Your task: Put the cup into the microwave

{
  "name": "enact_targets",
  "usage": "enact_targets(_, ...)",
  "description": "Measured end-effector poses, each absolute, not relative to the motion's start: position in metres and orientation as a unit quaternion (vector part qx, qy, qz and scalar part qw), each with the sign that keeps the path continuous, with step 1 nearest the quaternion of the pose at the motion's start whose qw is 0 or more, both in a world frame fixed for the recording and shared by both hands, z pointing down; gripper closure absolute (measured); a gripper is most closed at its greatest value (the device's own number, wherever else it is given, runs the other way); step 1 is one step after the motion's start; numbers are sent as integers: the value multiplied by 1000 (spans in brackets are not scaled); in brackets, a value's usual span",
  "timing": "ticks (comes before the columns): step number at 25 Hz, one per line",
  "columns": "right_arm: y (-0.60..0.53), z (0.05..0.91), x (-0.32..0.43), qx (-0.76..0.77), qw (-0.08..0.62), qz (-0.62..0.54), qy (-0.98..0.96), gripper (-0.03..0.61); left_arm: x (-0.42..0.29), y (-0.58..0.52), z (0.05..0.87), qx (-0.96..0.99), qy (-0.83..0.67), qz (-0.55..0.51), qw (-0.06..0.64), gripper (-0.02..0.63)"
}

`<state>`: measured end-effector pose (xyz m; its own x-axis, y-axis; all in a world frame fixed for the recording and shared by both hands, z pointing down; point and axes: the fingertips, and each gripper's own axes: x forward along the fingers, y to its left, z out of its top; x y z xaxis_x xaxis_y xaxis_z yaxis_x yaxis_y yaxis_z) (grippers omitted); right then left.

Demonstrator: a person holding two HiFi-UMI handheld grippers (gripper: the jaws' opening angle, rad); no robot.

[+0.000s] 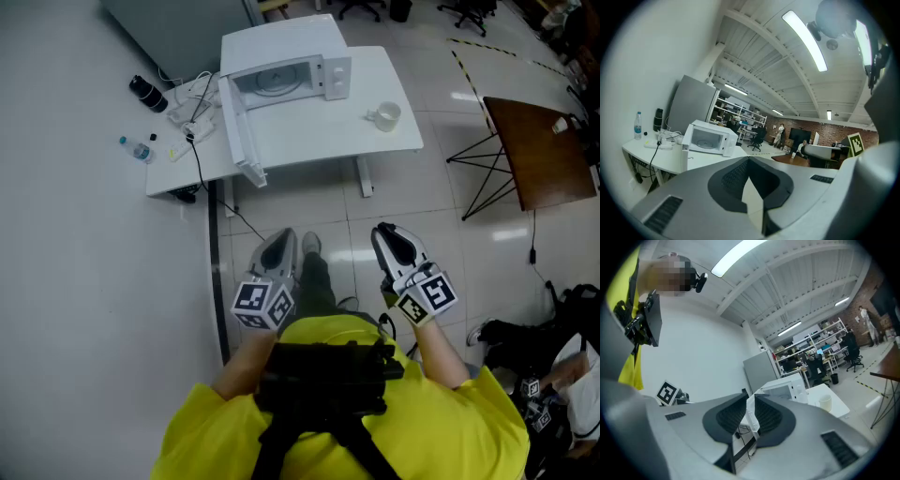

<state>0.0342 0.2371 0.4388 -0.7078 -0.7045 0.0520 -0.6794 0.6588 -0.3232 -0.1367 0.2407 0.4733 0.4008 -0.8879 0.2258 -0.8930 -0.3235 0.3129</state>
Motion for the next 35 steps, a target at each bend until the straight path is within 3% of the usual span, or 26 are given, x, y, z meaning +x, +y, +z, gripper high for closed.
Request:
enact_targets(29,-23,432,-59,-404,13,-173,898,520,-181,-11,455,864,-468,-1,183,608)
enact_targets(31,-30,434,-54,-416,17,-178,892,520,-171,-22,459,876,-446,-3,184,547)
enact_targets(35,-42,445,-15,-453,8,-181,873,520,-130,-40,478,895,-399,10,200,323)
